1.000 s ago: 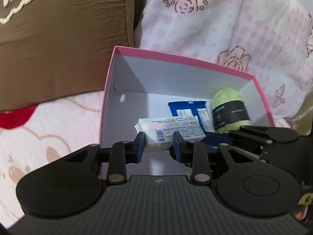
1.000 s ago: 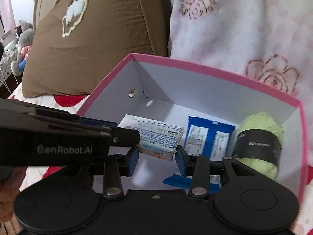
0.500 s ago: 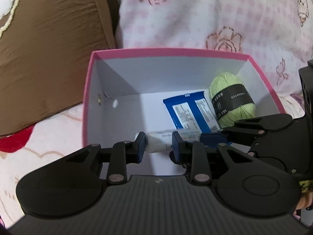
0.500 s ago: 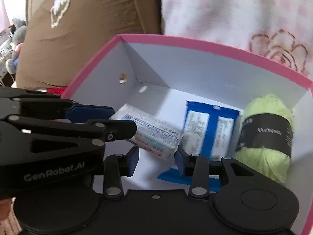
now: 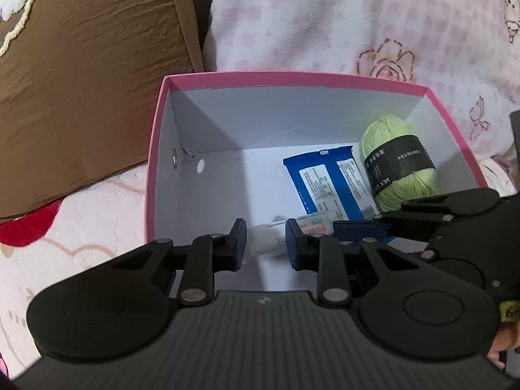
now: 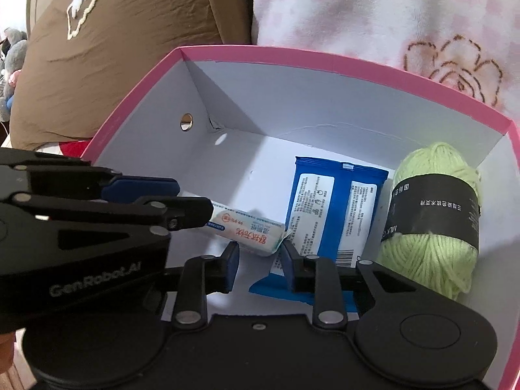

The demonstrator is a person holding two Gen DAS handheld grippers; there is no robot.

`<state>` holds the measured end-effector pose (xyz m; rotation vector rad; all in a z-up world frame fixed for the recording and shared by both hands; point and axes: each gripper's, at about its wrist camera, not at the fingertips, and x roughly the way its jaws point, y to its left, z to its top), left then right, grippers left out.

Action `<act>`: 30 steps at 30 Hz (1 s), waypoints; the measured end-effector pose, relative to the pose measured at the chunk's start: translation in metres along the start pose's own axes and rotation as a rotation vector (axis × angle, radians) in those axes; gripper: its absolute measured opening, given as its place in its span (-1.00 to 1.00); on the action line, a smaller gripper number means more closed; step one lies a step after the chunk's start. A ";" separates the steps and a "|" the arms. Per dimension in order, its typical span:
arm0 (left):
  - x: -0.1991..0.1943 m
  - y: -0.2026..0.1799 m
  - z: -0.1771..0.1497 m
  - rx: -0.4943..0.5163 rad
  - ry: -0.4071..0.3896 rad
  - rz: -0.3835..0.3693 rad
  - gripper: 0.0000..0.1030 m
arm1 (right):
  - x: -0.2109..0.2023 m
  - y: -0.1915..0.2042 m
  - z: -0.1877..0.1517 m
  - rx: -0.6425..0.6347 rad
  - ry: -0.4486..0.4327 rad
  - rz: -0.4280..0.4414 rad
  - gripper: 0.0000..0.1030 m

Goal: Organize objects
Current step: 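Lower the wet-wipe packet into the pink box beside the snack packet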

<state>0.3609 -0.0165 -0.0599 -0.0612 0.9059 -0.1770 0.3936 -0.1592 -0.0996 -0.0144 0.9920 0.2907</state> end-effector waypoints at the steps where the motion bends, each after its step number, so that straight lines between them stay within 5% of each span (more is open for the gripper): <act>1: -0.003 0.000 0.000 0.001 -0.002 -0.005 -0.47 | 0.000 0.000 0.000 -0.004 0.003 -0.001 -0.38; 22: -0.046 0.020 0.004 -0.089 -0.136 -0.014 -0.44 | -0.001 0.001 0.019 0.103 -0.049 0.001 -0.35; 30: -0.043 0.031 0.004 -0.129 -0.099 -0.085 -0.42 | -0.022 0.014 0.012 -0.046 -0.021 0.092 -0.34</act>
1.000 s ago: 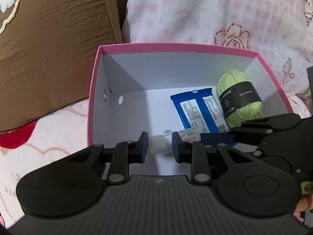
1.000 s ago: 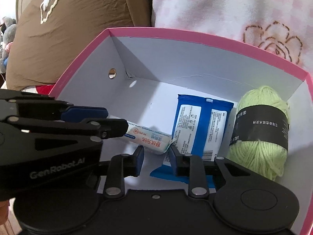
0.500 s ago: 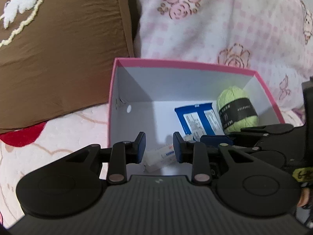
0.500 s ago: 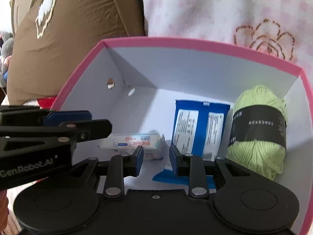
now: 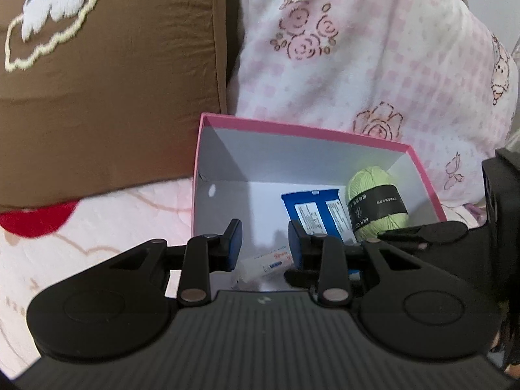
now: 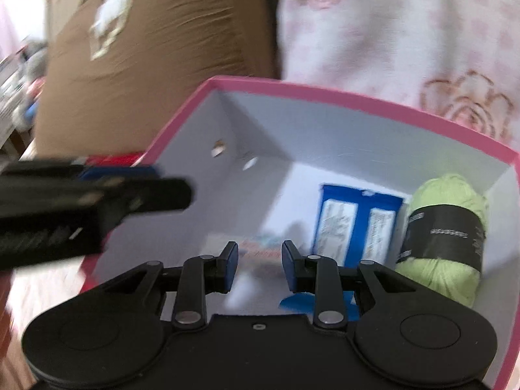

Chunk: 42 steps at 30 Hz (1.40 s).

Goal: Organize objects
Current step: 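Lower the wet-wipe packet into the pink box beside the snack packet, then open the left tool and withdraw it from the box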

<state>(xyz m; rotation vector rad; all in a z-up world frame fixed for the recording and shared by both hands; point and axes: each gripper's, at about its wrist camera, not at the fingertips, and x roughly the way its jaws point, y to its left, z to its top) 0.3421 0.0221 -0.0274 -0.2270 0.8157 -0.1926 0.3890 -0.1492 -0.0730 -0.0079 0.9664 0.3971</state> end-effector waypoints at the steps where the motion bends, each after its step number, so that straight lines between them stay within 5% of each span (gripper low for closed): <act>1: 0.002 0.001 0.000 -0.003 0.005 0.000 -0.42 | 0.001 0.003 -0.001 -0.027 0.018 0.005 -0.34; 9: -0.006 0.013 0.004 -0.054 -0.028 0.006 -0.42 | 0.026 0.021 0.014 -0.073 0.061 -0.097 -0.34; 16: -0.010 0.026 0.007 -0.104 -0.031 0.002 -0.42 | 0.051 0.003 0.031 0.068 0.118 -0.154 -0.32; 26: -0.027 0.015 0.001 -0.070 -0.019 -0.003 -0.34 | -0.010 0.006 0.015 0.098 0.021 -0.126 -0.15; 36: -0.068 -0.007 -0.010 -0.032 -0.001 -0.015 -0.13 | -0.076 0.031 -0.002 0.014 -0.057 -0.186 0.52; 42: -0.094 -0.009 -0.019 -0.046 0.012 -0.022 0.01 | -0.110 0.034 -0.016 0.036 -0.084 -0.200 0.61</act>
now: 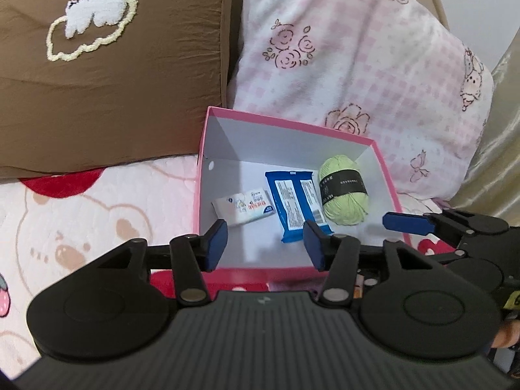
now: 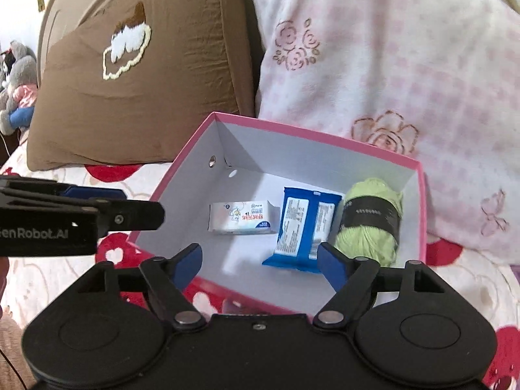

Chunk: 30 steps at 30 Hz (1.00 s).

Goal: Organize objects
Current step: 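Open the left tool and withdraw it from the box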

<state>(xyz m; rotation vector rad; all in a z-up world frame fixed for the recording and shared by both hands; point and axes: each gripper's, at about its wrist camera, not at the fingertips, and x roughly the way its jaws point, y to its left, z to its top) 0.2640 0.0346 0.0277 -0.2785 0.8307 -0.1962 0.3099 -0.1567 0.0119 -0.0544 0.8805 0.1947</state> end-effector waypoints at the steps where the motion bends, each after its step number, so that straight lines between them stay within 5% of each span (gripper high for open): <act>1: -0.004 -0.001 -0.001 -0.001 0.001 0.005 0.06 | -0.005 -0.001 -0.001 0.005 -0.003 0.001 0.61; 11: -0.027 -0.029 -0.018 0.001 0.087 -0.030 0.38 | -0.057 0.011 -0.019 -0.029 -0.027 -0.010 0.77; 22: -0.067 -0.045 -0.034 0.022 0.071 -0.022 0.83 | -0.104 0.006 -0.045 -0.019 -0.039 -0.028 0.84; 30: -0.093 -0.054 -0.052 0.028 0.137 -0.105 0.97 | -0.133 0.013 -0.068 -0.055 -0.029 -0.013 0.85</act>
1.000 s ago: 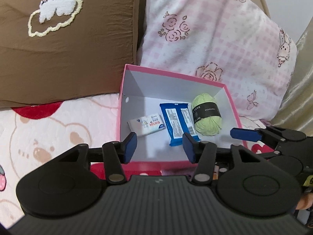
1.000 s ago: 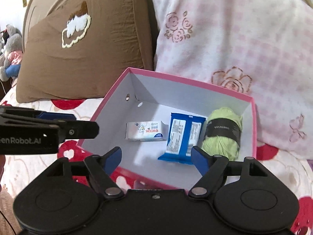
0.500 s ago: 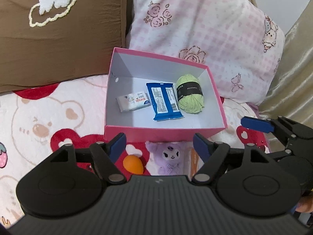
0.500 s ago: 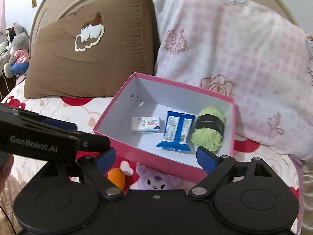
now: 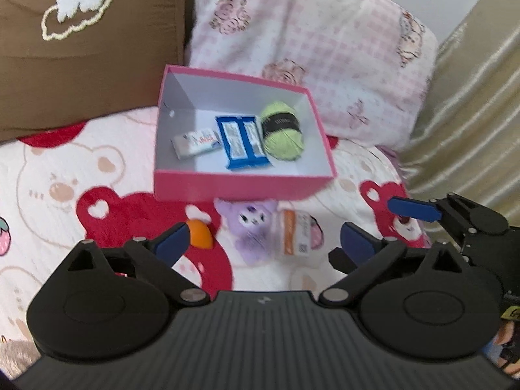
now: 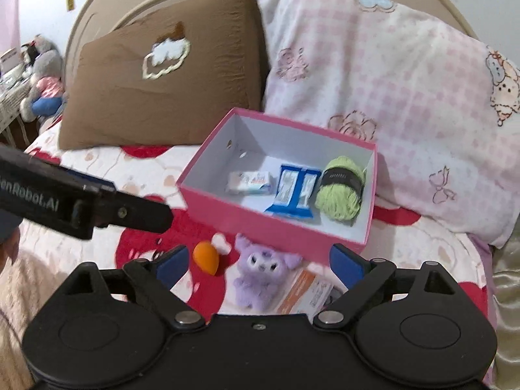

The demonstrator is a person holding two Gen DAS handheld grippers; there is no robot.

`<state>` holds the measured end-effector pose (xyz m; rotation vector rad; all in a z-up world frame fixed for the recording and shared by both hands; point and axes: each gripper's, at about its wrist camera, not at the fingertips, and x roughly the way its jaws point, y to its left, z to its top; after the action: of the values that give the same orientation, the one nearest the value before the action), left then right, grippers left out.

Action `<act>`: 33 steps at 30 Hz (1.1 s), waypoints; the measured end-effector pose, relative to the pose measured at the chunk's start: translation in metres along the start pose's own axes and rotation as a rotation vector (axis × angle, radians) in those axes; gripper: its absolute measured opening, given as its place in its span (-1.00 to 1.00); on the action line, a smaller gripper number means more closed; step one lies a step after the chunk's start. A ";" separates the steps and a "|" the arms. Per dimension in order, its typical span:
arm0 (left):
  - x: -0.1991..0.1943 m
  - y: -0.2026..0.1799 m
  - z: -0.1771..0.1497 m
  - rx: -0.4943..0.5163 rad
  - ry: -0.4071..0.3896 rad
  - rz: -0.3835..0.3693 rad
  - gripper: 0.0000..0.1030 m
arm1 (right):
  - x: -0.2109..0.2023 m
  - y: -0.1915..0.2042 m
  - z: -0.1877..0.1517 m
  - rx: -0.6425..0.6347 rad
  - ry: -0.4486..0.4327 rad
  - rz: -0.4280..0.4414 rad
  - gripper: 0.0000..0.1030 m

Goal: Organize objects
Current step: 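Open the left tool and withdraw it from the box, then move the left tool down toward the orange egg-shaped sponge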

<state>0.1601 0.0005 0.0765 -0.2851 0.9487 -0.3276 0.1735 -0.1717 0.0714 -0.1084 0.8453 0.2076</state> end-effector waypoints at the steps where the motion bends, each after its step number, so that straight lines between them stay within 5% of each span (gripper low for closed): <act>1: -0.003 -0.001 -0.003 0.002 0.008 -0.006 0.97 | -0.005 0.002 -0.003 -0.005 -0.004 0.002 0.85; 9: -0.012 -0.002 -0.030 0.016 0.068 -0.006 0.97 | -0.032 0.014 -0.029 -0.038 -0.002 0.012 0.85; 23: 0.020 0.021 -0.063 0.045 0.208 0.003 0.97 | -0.017 0.034 -0.074 -0.080 0.043 0.174 0.85; 33: 0.045 0.039 -0.052 0.068 0.134 0.035 0.94 | 0.019 0.038 -0.079 -0.093 0.011 0.260 0.85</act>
<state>0.1474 0.0136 0.0000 -0.1858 1.0706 -0.3489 0.1191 -0.1460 0.0045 -0.0861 0.8599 0.4913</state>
